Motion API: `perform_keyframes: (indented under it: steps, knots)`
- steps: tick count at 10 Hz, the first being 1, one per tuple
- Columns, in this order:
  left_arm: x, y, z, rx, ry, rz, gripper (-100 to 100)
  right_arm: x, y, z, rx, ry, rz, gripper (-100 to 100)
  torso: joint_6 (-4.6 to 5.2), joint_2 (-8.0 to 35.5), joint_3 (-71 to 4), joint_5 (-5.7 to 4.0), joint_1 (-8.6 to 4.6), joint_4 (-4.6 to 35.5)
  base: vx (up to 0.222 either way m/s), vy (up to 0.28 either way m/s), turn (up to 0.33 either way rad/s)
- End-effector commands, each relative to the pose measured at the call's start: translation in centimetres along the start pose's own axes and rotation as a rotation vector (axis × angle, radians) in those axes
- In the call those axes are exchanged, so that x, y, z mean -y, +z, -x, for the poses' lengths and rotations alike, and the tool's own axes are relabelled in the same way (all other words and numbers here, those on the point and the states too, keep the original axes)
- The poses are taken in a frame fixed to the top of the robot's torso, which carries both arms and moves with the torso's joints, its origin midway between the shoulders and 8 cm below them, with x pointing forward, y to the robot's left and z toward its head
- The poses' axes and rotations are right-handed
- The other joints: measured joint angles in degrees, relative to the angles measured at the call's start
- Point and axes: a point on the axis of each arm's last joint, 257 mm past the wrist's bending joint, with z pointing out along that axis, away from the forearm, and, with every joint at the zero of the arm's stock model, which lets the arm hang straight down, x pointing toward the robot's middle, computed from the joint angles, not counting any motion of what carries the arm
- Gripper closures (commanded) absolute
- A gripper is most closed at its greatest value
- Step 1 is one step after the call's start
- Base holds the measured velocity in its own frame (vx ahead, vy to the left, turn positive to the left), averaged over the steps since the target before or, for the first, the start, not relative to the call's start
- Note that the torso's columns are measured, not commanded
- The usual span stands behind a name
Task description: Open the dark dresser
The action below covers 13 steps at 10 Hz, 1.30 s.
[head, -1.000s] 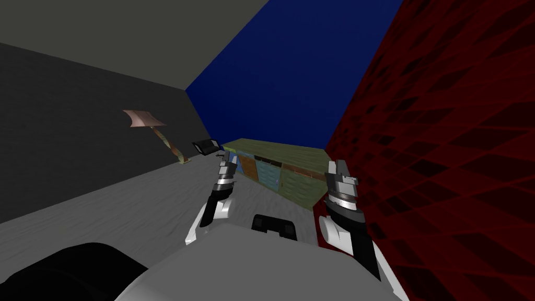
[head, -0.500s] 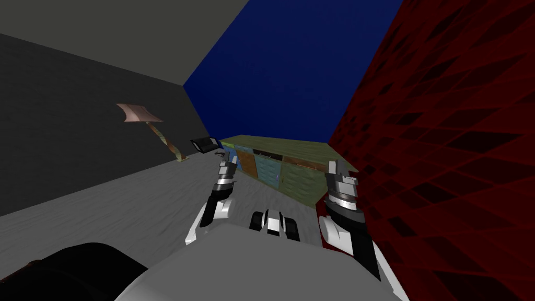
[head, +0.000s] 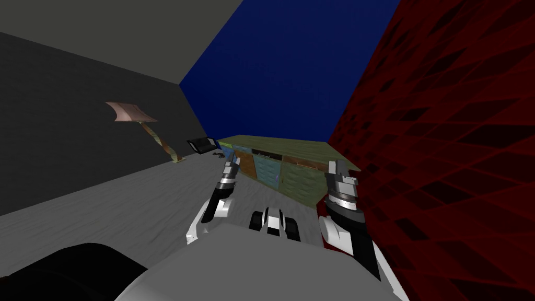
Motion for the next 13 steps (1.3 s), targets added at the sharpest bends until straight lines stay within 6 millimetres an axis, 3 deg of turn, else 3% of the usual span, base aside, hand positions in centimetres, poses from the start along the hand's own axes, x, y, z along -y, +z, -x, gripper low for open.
perform_keyframes:
  steps: [1,8,11,13]
  knots:
    - [-2.5,-0.2,-0.6,-0.027,0.016,0.049,-100,0.0,0.0,0.0,0.0,0.0,0.0,0,-0.02,0.0,0.0,0.0,0.0,0.0,0.077,0.019,-0.042]
    - [-10.0,-1.1,-2.6,-0.052,0.024,0.209,-100,0.0,0.0,0.0,0.0,0.0,0.0,0,-0.01,0.2,0.1,0.0,0.03,0.1,0.093,0.023,-0.064]
    - [-11.8,-1.4,-3.2,-0.065,0.031,0.248,-100,0.0,0.0,0.0,0.0,0.0,0.0,0,-0.02,0.2,0.1,-0.01,-0.03,0.1,0.072,0.023,-0.039]
    - [-14.2,-2.0,-3.8,-0.092,0.049,0.298,-100,0.0,0.0,0.0,0.0,0.0,0.0,0,0.0,0.2,0.1,-0.01,-0.05,0.1,0.084,0.018,-0.067]
